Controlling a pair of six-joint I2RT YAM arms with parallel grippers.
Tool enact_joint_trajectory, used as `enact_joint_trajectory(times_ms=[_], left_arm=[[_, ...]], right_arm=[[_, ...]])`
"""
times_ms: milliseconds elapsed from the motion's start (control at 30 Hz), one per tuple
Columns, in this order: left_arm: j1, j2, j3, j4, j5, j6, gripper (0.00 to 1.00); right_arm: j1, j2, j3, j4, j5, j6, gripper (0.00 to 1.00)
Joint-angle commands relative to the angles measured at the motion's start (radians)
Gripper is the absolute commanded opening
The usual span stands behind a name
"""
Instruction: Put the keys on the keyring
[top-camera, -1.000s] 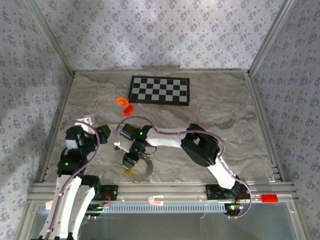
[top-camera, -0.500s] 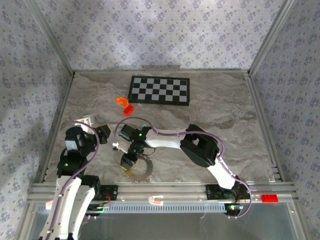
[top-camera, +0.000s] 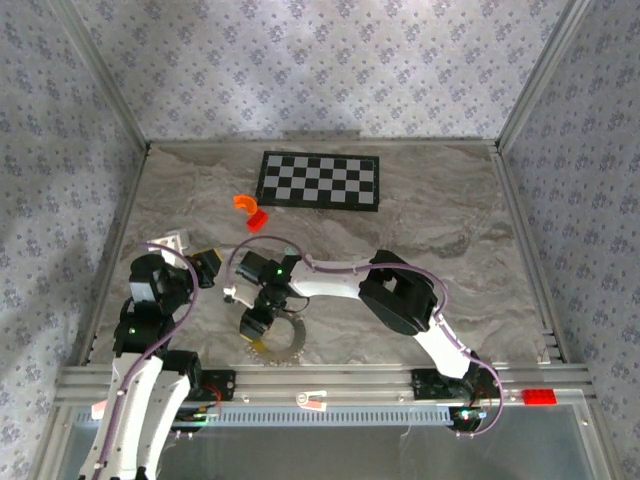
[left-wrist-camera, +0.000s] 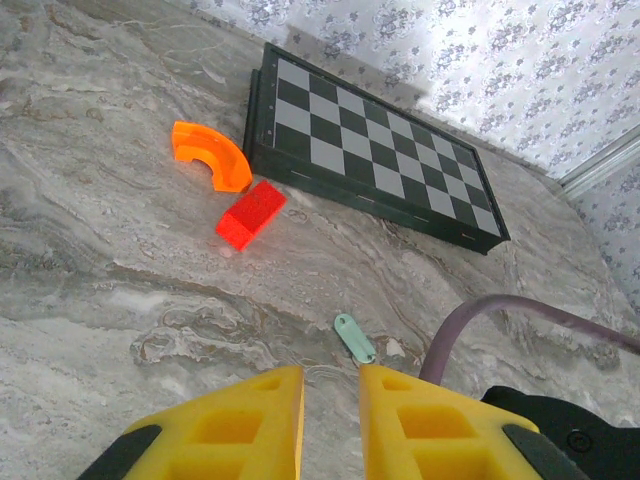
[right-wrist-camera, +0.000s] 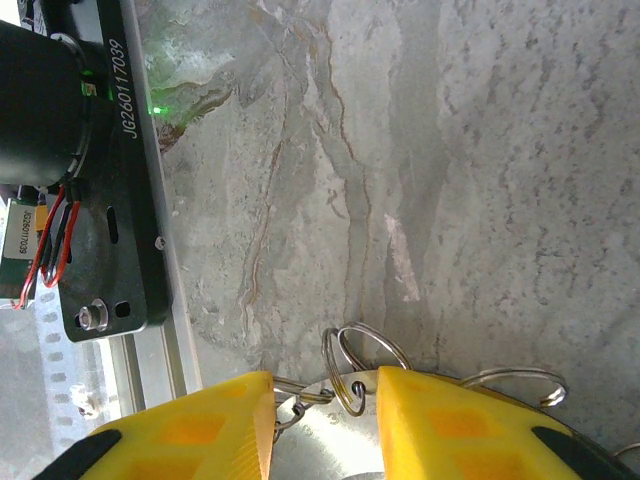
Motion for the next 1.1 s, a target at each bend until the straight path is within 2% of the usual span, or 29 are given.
enact_joint_trajectory(times_ms=[0, 367, 733, 967, 1067], left_arm=[[0.008, -0.011, 0.002, 0.015, 0.004, 0.001, 0.21], [0.01, -0.014, 0.0, 0.014, -0.001, 0.002, 0.22], [0.009, -0.011, 0.003, 0.014, -0.001, 0.001, 0.22], [0.009, -0.007, 0.006, 0.027, 0.012, -0.001, 0.22], [0.009, -0.007, 0.004, 0.059, 0.068, 0.0, 0.22]], right_arm=[[0.009, 0.032, 0.018, 0.003, 0.008, -0.003, 0.32], [0.015, 0.04, 0.02, -0.008, 0.024, -0.024, 0.2], [0.008, -0.004, -0.018, 0.012, 0.037, -0.056, 0.01], [-0.027, -0.135, -0.167, 0.149, 0.048, -0.07, 0.0], [-0.056, -0.241, -0.29, 0.283, 0.04, -0.065, 0.0]])
